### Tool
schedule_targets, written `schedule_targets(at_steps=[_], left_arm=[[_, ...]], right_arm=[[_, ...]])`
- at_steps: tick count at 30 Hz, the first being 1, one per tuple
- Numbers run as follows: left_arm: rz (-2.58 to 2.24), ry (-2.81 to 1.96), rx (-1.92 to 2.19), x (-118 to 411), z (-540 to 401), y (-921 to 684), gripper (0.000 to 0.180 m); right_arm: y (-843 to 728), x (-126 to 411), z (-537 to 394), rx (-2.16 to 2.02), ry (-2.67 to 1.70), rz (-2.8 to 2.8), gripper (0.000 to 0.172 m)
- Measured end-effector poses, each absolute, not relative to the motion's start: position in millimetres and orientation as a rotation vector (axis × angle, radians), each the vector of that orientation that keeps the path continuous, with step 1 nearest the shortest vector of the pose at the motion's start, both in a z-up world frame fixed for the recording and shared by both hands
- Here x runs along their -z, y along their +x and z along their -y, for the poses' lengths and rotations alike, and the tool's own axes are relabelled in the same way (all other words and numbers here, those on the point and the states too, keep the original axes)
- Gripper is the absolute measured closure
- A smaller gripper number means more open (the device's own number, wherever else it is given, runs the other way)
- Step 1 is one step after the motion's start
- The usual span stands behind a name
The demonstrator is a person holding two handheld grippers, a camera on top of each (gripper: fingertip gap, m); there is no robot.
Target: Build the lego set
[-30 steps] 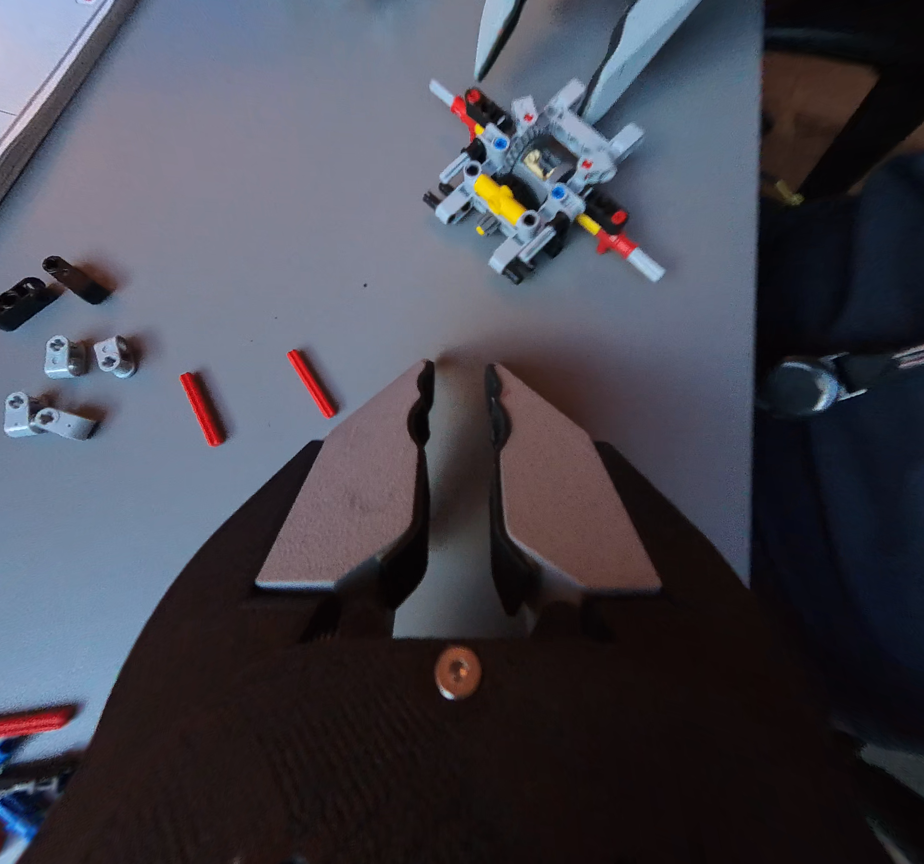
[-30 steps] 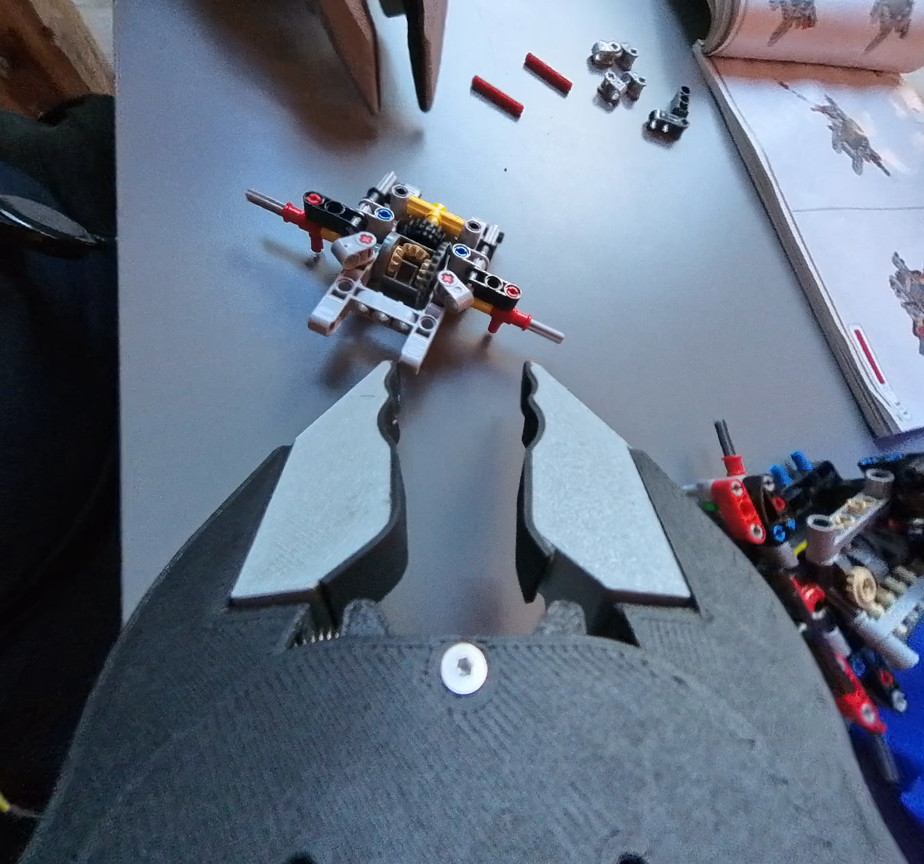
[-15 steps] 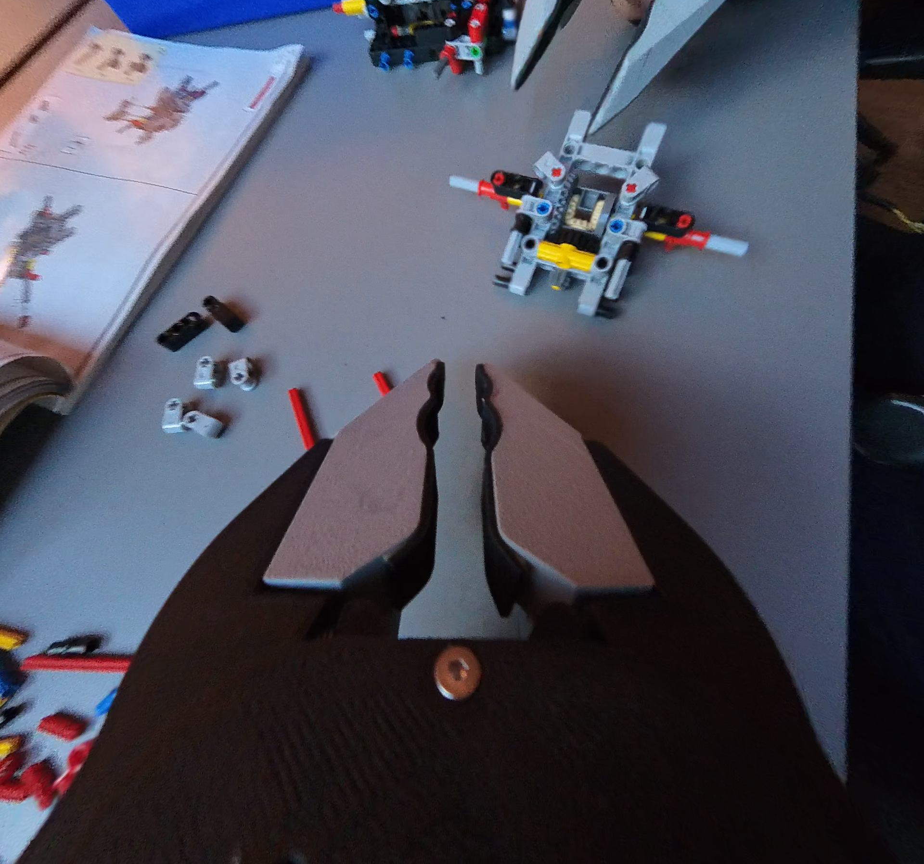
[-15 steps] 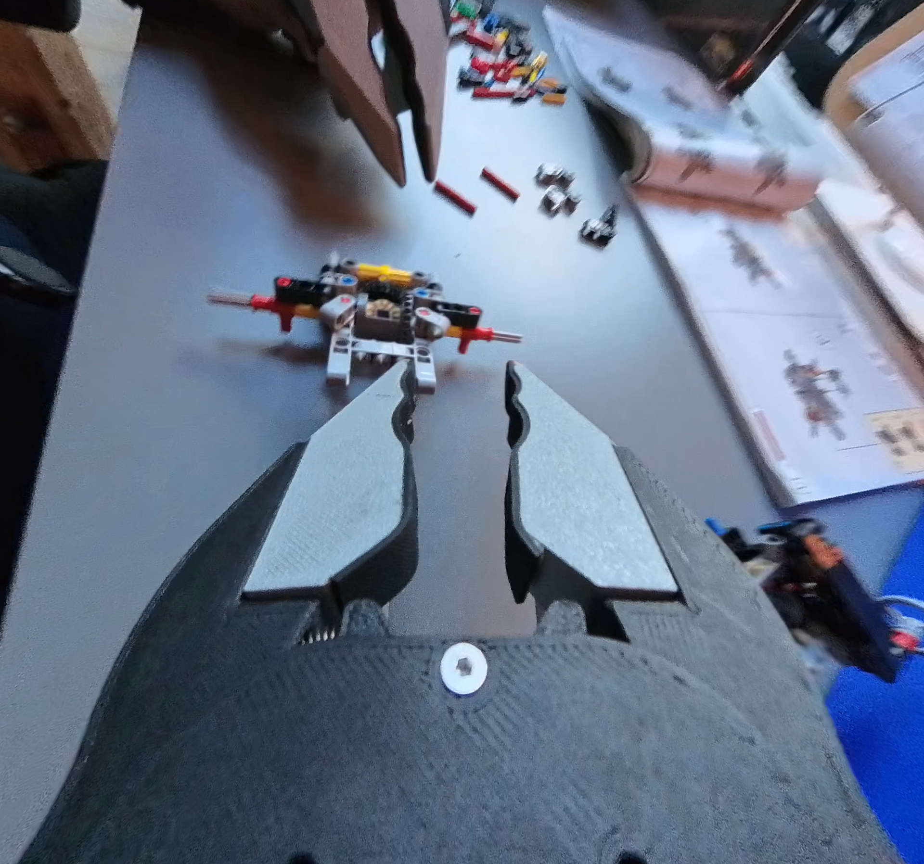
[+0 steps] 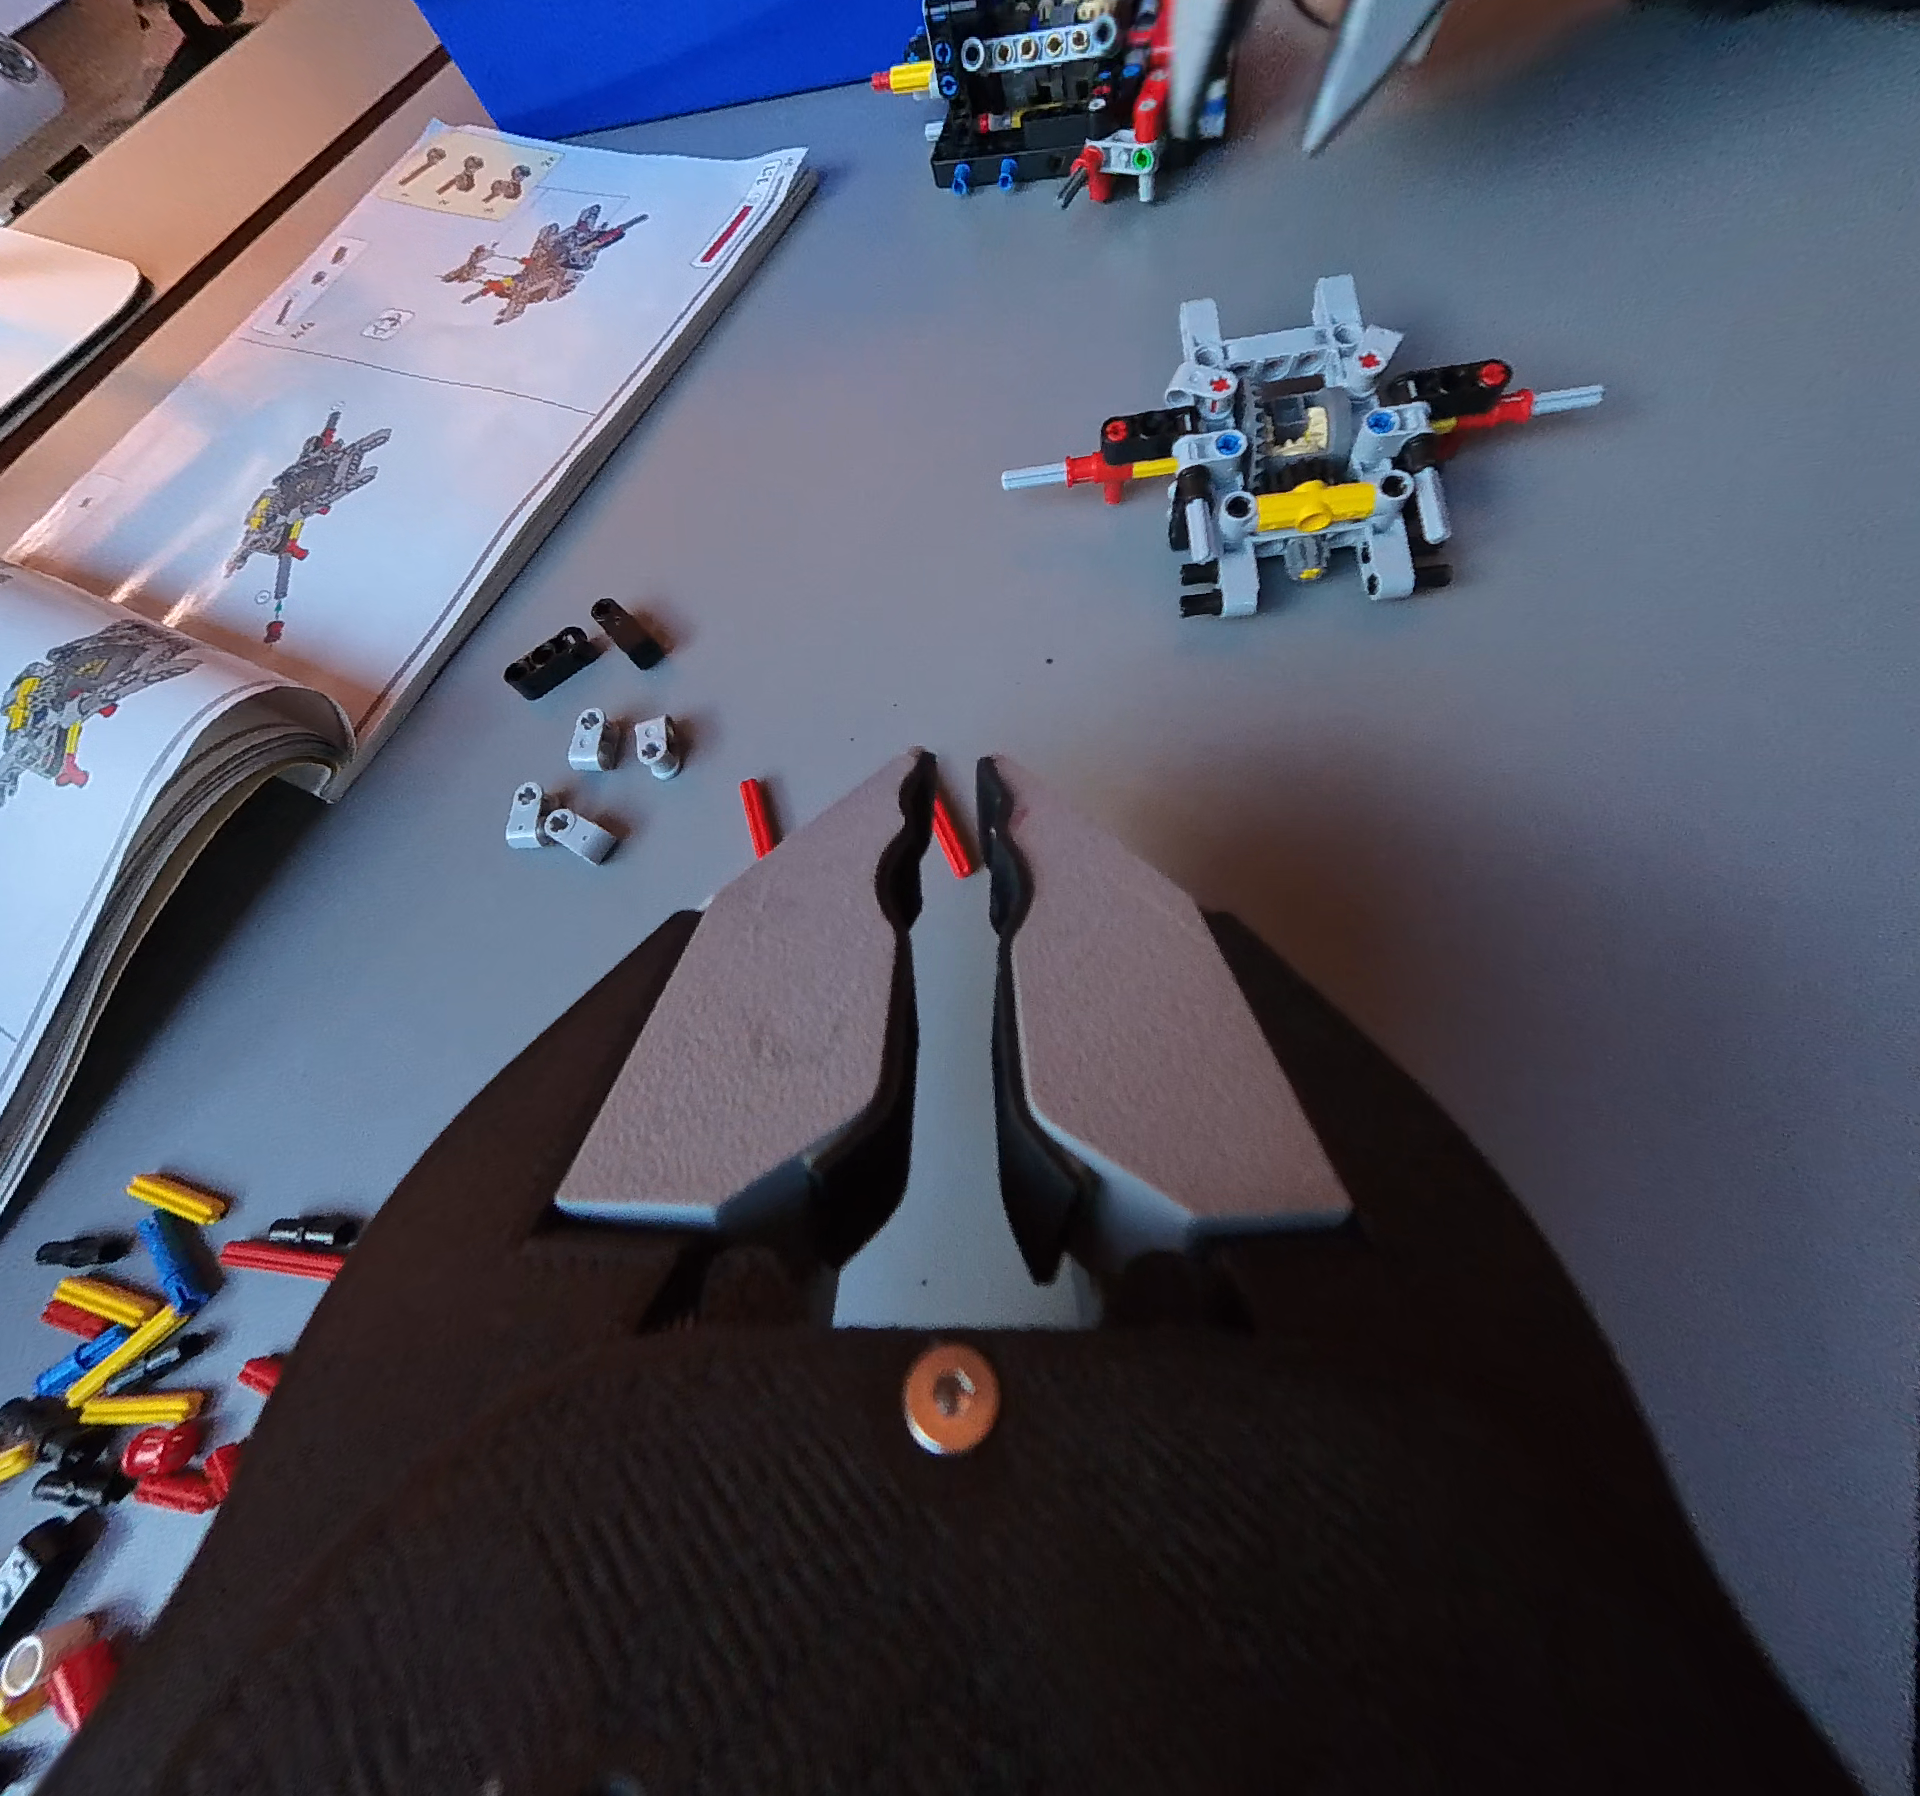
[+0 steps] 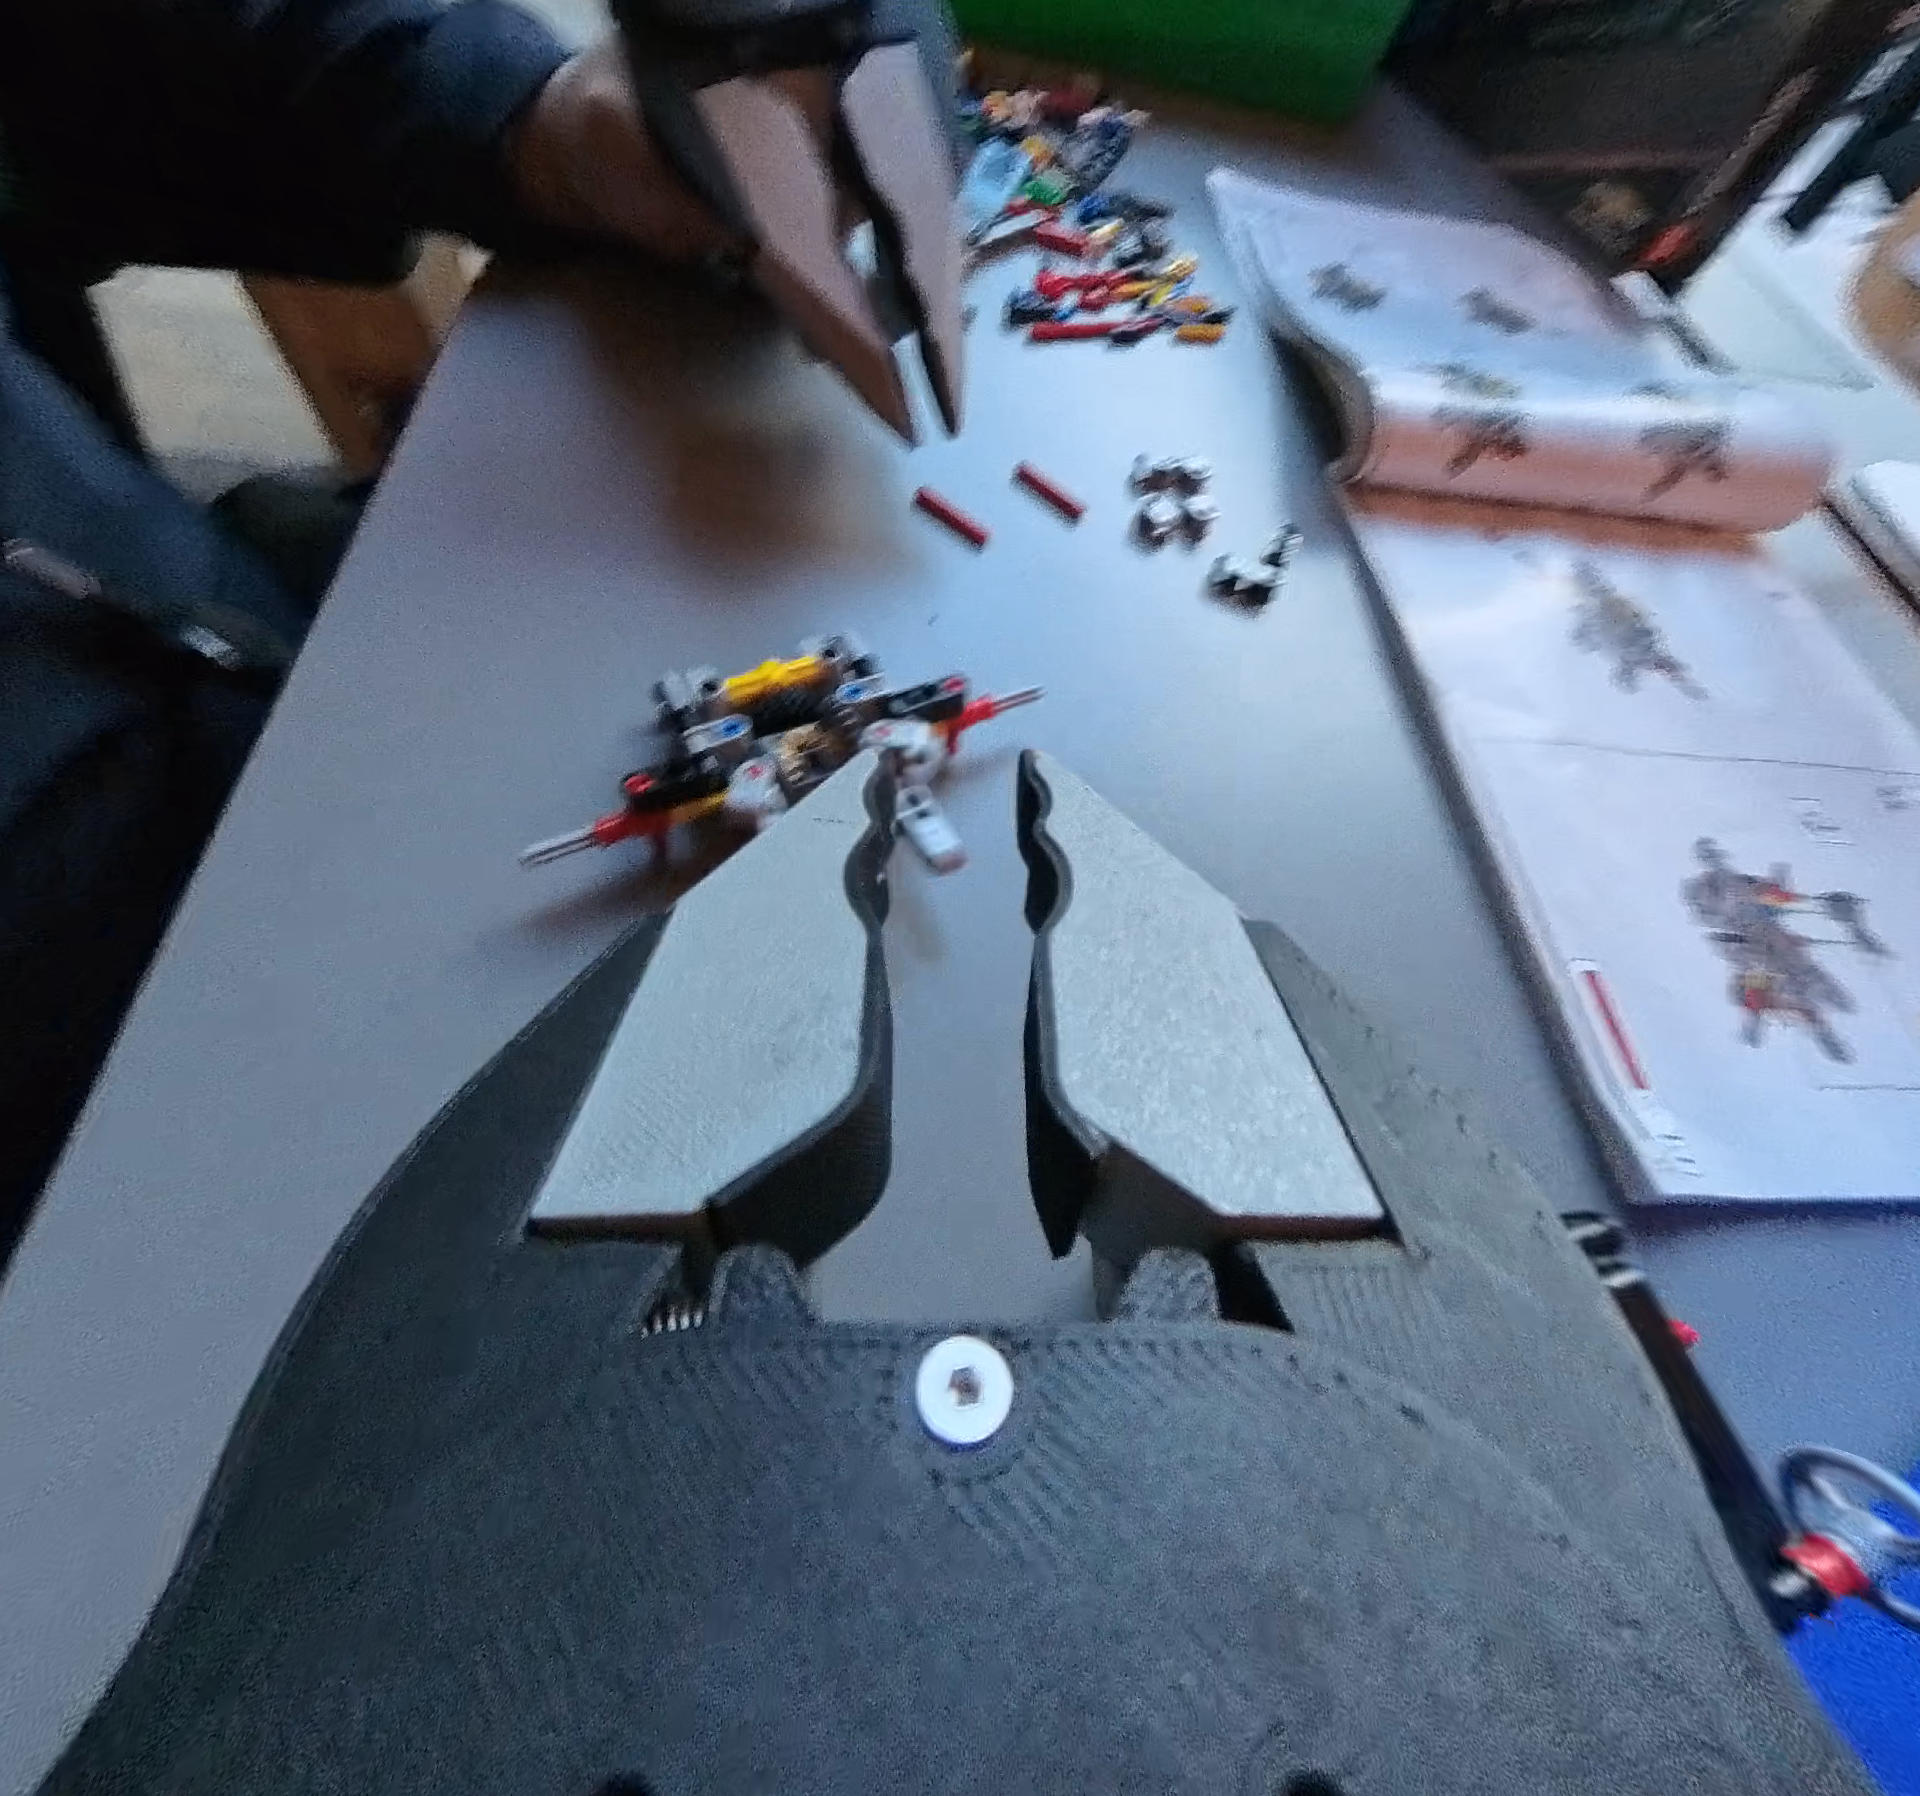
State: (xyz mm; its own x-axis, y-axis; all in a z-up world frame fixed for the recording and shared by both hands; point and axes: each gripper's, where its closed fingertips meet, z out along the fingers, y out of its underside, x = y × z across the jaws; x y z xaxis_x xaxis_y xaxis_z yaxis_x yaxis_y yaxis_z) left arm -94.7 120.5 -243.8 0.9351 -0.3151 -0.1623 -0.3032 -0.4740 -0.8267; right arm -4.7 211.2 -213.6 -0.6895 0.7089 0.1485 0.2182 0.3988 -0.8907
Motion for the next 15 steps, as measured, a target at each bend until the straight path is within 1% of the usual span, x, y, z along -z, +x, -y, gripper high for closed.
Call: schedule_targets(at_steps=[1,4,6,12,15], left_arm=[[-0.439,-2.095,0.015,243.8,-120.6,-94.8,0.176],[-0.43,-2.088,0.022,242.4,-120.5,-95.4,0.177],[-0.419,-2.08,0.016,240.9,-120.5,-97.1,0.177],[-0.41,-2.078,-0.003,240.4,-120.8,-99.2,0.178],[-0.402,-2.075,-0.019,239.8,-120.9,-101.0,0.178]], right_arm=[[3.1,216.6,-207.5,-1.275,-0.778,2.193,0.155],[15.2,225.5,-202.4,-1.336,-0.78,2.298,0.153],[21.2,231.6,-199.9,-1.349,-0.789,2.364,0.156],[42.1,259.5,-174.0,-1.311,-0.754,2.626,0.162],[44.7,256.0,-163.0,-1.346,-0.725,2.651,0.158]])
